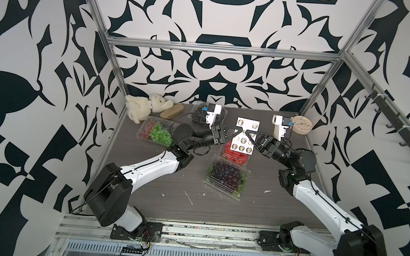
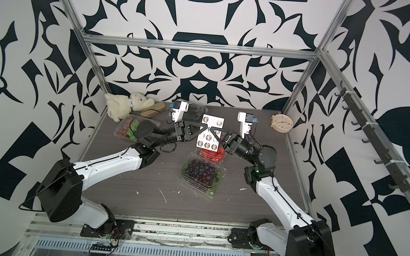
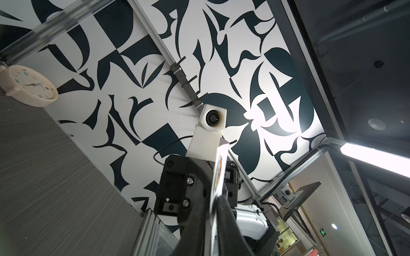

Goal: Label fruit boxes
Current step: Adjust the label sticker.

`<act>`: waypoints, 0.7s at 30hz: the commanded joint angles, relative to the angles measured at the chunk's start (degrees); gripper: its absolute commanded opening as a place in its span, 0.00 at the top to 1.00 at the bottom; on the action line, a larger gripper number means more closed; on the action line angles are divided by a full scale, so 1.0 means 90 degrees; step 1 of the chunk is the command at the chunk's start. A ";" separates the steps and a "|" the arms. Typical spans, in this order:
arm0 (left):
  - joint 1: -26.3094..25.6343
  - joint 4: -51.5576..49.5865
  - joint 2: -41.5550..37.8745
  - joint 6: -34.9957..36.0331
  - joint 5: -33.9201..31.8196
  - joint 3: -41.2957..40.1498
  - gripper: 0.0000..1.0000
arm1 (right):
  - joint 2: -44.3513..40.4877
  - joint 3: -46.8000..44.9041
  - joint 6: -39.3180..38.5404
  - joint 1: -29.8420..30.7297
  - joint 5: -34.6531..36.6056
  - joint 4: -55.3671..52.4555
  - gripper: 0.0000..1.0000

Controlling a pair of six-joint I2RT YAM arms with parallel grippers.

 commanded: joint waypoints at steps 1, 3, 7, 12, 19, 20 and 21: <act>0.0050 0.0421 -0.0151 -0.0080 0.0017 -0.0070 0.85 | -0.0069 0.0165 0.0043 0.0034 -0.0079 0.0466 1.00; 0.0054 0.0509 -0.0137 -0.0142 0.0023 -0.0075 0.86 | -0.0067 0.0167 0.0053 0.0036 -0.0079 0.0490 1.00; 0.0054 0.0766 -0.0019 -0.0326 0.0075 -0.0036 0.94 | -0.0078 0.0160 0.0055 0.0036 -0.0070 0.0480 1.00; 0.0062 0.1265 0.0222 -0.0675 0.0143 0.0018 1.00 | -0.0070 0.0169 0.0063 0.0036 -0.0069 0.0475 1.00; 0.0029 0.1644 0.0471 -0.0968 0.0143 0.0080 1.00 | -0.0041 0.0180 0.0129 0.0036 -0.0079 0.0591 1.00; 0.0015 0.1680 0.0501 -0.0982 0.0143 0.0084 1.00 | -0.0043 0.0179 0.0140 0.0036 -0.0090 0.0625 1.00; 0.0004 0.1726 0.0529 -0.1013 0.0153 0.0110 0.99 | -0.0037 0.0179 0.0150 0.0036 -0.0095 0.0634 1.00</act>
